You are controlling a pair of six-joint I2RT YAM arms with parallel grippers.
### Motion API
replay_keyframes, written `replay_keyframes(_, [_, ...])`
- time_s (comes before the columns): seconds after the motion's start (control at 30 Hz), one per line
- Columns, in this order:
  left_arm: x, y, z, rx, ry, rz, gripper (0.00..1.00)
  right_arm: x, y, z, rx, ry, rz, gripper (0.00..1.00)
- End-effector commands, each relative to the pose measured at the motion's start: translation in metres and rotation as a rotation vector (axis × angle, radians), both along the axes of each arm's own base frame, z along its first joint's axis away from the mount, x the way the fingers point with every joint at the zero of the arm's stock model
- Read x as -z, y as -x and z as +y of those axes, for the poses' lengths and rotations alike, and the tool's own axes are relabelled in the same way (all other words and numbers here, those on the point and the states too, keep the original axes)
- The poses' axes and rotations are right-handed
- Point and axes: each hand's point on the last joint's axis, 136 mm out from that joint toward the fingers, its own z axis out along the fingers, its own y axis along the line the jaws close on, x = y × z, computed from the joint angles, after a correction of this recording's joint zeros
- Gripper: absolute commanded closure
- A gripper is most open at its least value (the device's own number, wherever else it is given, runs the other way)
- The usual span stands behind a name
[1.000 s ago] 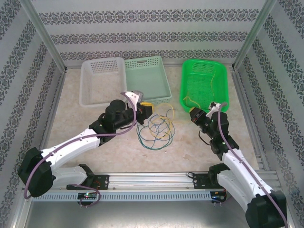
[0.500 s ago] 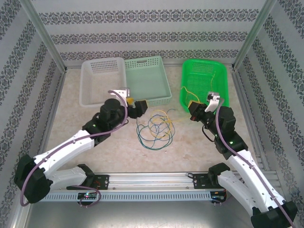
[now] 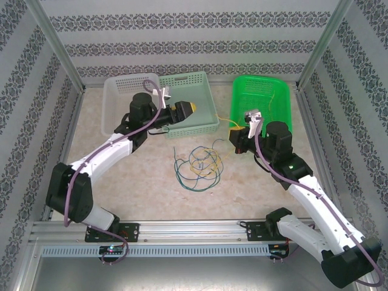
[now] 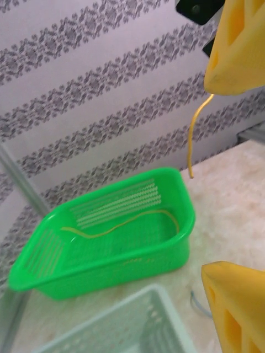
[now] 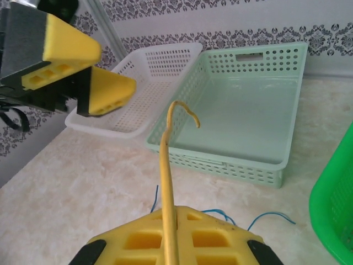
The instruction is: Untangle the cables
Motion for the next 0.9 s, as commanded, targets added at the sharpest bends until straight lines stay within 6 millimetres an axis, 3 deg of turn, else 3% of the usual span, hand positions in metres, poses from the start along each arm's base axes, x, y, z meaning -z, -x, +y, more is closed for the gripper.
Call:
replay_keyframes(0.0, [-0.040,0.023,-0.026,0.145,0.149,-0.044,0.21,-0.020,-0.002,0.002,-0.004,0.021,-0.076,1.00])
replay_keyframes(0.37, [-0.041,0.035,-0.059,0.232,0.217,0.037,0.21,-0.014,-0.013,0.018,0.008,0.115,-0.108,1.00])
replay_keyframes(0.7, [-0.034,0.035,-0.071,0.254,0.246,0.100,0.22,-0.022,-0.023,0.009,0.115,0.162,-0.170,1.00])
replay_keyframes(0.87, [-0.034,0.032,-0.073,0.247,0.260,0.104,0.22,-0.025,-0.014,0.021,0.064,0.133,-0.192,1.00])
